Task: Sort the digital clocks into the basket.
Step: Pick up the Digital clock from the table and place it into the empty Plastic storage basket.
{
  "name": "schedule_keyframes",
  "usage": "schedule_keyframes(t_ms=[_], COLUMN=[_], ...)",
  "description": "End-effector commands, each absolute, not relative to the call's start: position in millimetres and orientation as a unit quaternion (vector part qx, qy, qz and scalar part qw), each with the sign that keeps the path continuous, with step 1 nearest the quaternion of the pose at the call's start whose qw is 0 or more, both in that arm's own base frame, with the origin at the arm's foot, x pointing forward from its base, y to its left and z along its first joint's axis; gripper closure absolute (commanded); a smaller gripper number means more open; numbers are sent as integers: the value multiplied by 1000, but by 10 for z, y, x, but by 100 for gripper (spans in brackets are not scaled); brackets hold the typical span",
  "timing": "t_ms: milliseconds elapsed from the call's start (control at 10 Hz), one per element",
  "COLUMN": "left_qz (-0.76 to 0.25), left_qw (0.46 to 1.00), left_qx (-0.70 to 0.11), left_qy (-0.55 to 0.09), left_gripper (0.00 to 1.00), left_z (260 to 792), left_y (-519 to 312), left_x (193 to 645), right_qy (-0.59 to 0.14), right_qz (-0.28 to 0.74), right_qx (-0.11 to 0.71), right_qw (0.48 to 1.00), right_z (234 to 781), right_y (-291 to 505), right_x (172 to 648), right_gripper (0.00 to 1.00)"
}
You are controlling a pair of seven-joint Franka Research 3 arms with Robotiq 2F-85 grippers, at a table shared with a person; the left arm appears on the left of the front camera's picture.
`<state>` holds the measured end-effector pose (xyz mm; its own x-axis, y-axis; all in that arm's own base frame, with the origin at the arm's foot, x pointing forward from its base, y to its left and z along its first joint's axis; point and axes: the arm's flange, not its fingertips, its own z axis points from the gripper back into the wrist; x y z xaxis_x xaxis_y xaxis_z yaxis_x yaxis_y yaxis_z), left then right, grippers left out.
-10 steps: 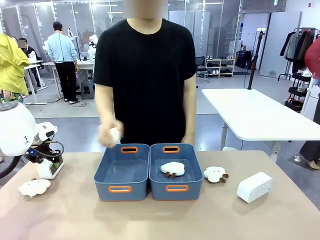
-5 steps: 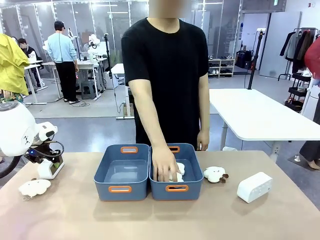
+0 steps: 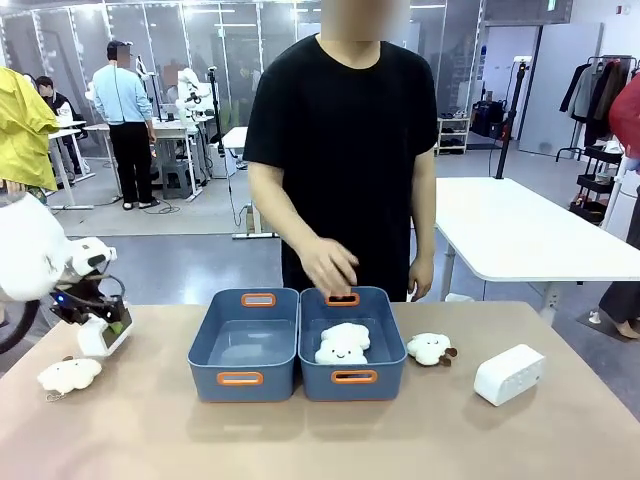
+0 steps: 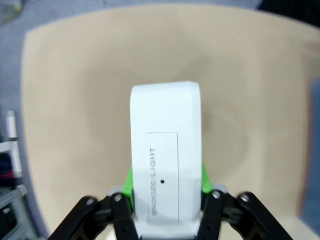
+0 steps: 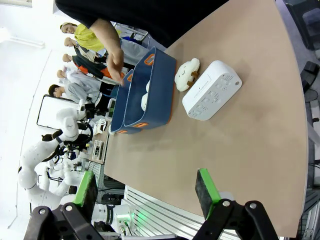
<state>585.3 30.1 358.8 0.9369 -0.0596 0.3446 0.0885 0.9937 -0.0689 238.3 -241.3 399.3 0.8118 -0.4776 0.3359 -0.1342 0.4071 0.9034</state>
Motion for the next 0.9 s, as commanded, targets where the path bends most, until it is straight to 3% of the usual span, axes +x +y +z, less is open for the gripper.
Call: schedule_keyframes(t_ms=[0,200,400,800], left_qz=[-59,-31,-51,-28], left_qw=[983,981,974,935], left_qx=[-79,-92,-142,-301], left_qy=[-156,-169,-170,-185], left_gripper=[49,49,49,49], left_z=[4350,4540,4668,5014], left_y=[632,711,550,-469], left_x=[5383,5275,4813,4112], right_qy=[-290,-290,-290,-290], right_qz=[-105,-105,-105,-105], right_qx=[536,536,536,536], right_qw=[786,786,786,786], right_z=[4009,4009,4009,4009], right_y=[-2412,-2412,-2412,-2412], right_x=[2377,2377,2377,2377], right_gripper=[0,0,0,0])
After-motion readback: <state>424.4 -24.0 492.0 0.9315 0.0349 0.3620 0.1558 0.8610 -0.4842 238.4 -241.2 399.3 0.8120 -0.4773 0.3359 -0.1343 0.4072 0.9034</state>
